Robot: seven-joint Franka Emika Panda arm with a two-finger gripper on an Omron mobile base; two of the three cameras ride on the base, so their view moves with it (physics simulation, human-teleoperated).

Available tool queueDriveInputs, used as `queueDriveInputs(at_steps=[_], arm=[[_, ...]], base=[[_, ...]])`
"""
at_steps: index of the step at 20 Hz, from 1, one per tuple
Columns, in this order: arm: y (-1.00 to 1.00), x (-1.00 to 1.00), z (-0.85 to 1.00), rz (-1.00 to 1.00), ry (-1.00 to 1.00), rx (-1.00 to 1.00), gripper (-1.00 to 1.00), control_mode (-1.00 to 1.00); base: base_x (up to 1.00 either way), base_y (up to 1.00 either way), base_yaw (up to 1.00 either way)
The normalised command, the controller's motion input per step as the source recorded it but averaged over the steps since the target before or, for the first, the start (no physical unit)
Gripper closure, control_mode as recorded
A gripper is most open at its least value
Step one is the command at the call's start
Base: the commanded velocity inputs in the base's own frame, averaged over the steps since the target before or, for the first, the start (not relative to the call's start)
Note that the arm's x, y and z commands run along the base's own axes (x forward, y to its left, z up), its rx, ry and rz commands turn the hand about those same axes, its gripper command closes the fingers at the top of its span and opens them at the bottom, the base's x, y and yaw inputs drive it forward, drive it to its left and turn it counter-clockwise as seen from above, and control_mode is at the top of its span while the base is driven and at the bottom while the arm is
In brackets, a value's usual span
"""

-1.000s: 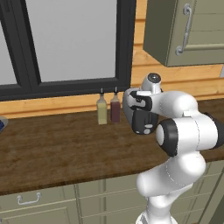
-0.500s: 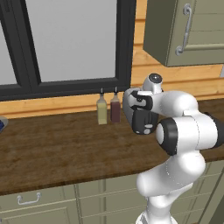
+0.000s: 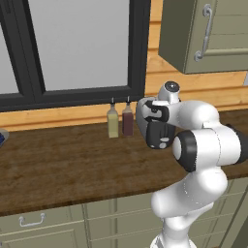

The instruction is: Start the toaster. Once the lever pops up, take the bread to the plate on the dining counter.

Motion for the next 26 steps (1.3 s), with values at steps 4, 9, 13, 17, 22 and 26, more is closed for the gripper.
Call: queueDriveInputs(at_steps=[4,9,13,17,22,26], arm=[[0.0,0.0,0.0,0.0,0.0,0.0,-1.0,-1.0],[0.0,0.0,0.0,0.0,0.0,0.0,-1.0,-1.0],[0.0,0.0,0.0,0.0,0.0,0.0,-1.0,-1.0],[0.0,0.0,0.0,0.0,0.0,0.0,-1.0,-1.0],[0.0,0.0,0.0,0.0,0.0,0.0,-1.0,-1.0],[0.0,0.0,0.0,0.0,0.0,0.0,-1.0,-1.0]], base=[[0.0,0.0,0.0],[0.0,0.0,0.0],[0.0,0.0,0.0],[0.0,0.0,0.0],[0.0,0.0,0.0],[0.0,0.0,0.0]])
